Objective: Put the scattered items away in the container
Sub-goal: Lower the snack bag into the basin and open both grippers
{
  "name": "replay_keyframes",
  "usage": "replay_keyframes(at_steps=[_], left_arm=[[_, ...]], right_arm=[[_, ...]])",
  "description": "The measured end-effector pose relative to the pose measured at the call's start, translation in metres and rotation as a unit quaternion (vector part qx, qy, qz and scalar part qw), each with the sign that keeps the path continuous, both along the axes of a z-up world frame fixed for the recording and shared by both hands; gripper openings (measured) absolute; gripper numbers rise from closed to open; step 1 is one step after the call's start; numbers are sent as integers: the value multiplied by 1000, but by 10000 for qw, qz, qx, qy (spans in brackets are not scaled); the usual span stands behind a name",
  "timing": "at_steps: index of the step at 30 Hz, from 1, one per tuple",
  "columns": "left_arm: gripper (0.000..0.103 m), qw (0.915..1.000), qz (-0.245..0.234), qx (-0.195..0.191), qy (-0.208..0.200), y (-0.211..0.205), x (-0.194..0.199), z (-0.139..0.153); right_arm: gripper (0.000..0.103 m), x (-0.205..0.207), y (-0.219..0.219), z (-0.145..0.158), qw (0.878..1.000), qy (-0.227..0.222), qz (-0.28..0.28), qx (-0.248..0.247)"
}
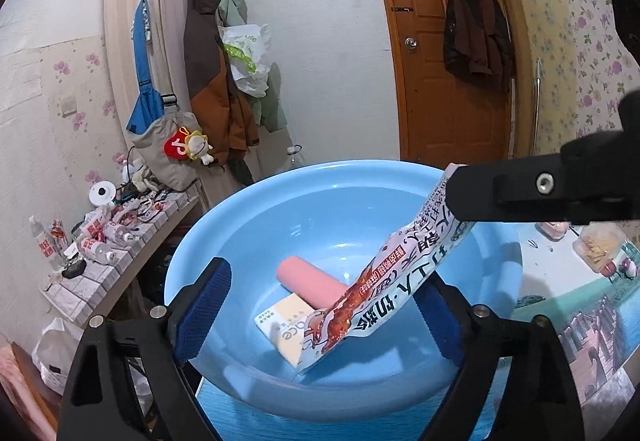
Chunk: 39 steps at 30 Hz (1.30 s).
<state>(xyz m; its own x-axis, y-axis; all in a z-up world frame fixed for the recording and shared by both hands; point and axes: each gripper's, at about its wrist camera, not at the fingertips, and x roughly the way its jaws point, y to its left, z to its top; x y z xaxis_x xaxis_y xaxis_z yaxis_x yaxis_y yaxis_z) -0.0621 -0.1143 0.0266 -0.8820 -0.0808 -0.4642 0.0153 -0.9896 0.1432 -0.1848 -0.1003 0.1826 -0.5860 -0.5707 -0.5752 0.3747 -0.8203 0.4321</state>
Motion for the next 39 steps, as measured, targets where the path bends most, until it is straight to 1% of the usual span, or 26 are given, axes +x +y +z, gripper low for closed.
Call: replay_keyframes(at_steps=[1,3,4,11,15,20,30,36,39], left_arm=[[90,10000,-4,2,-9,0,0,0],[94,10000,-14,-8,-28,1,0,1],[99,10000,-11,-18,-30,1,0,1],[103,9999,-145,-47,-55,6,4,4],[103,9999,-118,44,-18,3,4,12],[103,9998,-6,177,-115,-4,2,14],[103,9999,-81,88,-106,7,14,18],[103,9998,-167,53,-87,16,25,23],[103,9997,-207,47,-92,22,31,26]], right_arm=[[43,1,1,0,10000,-8,-13,-2],[43,1,4,0,10000,-14,-61,8],[43,1,4,0,10000,-11,-80,16],[43,-1,10,10,9995,150,-287,61],[43,0,12,19,9992,258,-306,58],[43,3,14,22,9991,270,-325,34],[43,14,21,24,9989,245,-410,0],[43,27,34,27,9982,257,-541,-6],[44,36,40,27,9979,273,-580,71]])
